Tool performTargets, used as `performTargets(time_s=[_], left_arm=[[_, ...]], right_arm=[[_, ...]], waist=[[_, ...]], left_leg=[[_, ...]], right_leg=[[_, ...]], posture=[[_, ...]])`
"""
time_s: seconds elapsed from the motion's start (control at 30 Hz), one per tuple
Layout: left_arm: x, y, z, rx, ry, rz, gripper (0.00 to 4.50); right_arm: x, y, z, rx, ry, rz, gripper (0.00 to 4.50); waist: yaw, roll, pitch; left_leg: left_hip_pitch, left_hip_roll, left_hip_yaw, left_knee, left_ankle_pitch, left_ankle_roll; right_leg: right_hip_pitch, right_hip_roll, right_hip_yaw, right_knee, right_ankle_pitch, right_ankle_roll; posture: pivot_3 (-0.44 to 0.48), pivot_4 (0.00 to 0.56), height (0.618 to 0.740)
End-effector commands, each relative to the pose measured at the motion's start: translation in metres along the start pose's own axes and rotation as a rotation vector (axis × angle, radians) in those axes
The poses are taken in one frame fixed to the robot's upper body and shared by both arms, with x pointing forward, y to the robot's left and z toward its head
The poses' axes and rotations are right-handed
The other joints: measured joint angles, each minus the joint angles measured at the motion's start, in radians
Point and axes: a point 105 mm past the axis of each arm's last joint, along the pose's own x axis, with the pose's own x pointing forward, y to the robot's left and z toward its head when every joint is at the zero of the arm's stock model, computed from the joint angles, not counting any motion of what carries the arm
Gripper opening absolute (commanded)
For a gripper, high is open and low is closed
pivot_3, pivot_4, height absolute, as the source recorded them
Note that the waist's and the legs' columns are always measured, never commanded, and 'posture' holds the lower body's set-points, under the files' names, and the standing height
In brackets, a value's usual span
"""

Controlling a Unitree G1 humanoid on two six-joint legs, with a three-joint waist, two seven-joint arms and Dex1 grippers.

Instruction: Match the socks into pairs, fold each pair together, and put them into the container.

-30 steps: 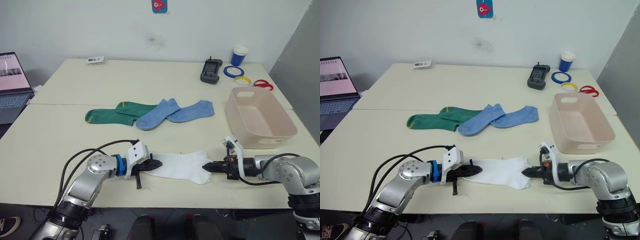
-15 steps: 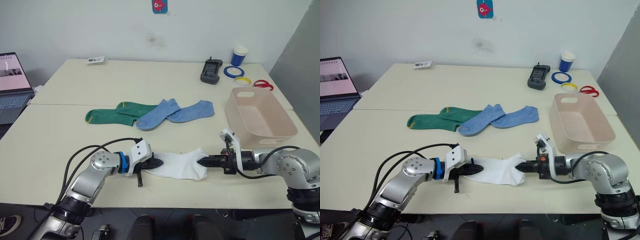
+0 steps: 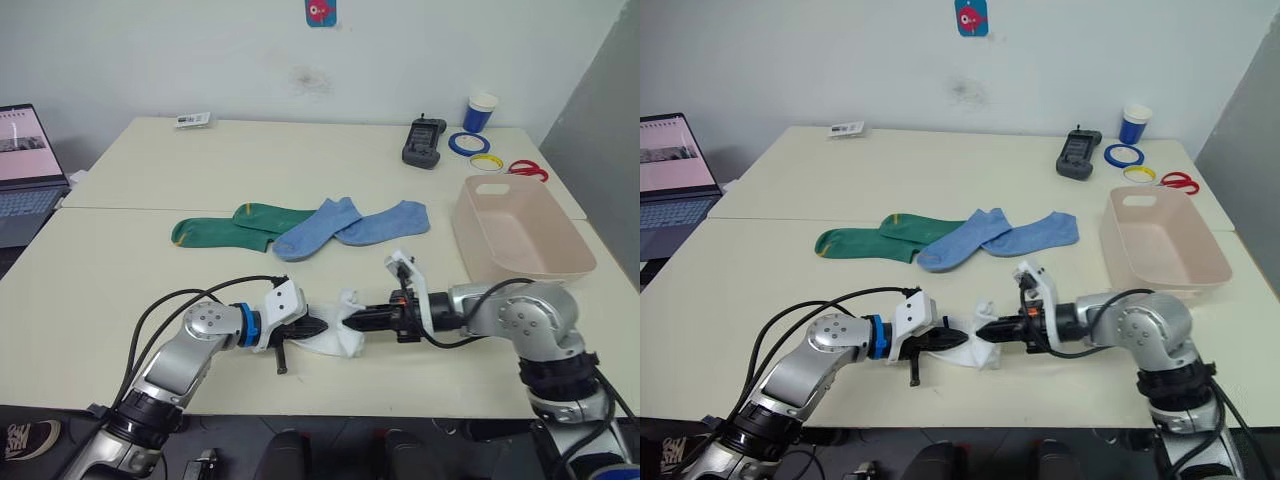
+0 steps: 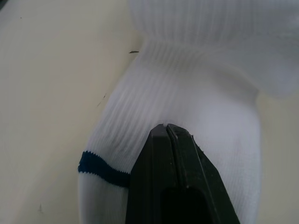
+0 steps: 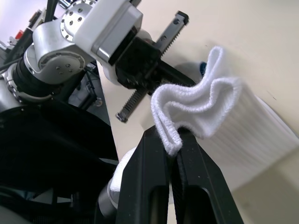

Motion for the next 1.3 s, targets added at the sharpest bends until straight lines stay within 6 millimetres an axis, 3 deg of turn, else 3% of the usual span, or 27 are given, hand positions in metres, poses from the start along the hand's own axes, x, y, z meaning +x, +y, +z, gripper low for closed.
performTargets(time_s=[0.03,1.3], left_arm=[[0.0041,-0.0077,-0.0152,-0.036,0.059,-0.027,0.0],[0.0041,-0.0077,-0.0152,-0.036,0.06,-0.027,0.0]], right_arm=[[0.0035,0.0034,0.0099,-0.043,-0.021,0.008,0.01],[0.0039,0.003,0.01,-0.044,-0.021,0.009,0.01]], waist=[[0.001,0.0,0.0],[0.0,0.0,0.0]], left_leg=[[0.0,0.0,0.0,0.0,0.0,0.0],[0.0,0.0,0.0,0.0,0.0,0.0]], right_leg=[[0.0,0.0,0.0,0.0,0.0,0.0],[0.0,0.0,0.0,0.0,0.0,0.0]], posture=[[0.0,0.15,0.74],[0.0,0.15,0.74]])
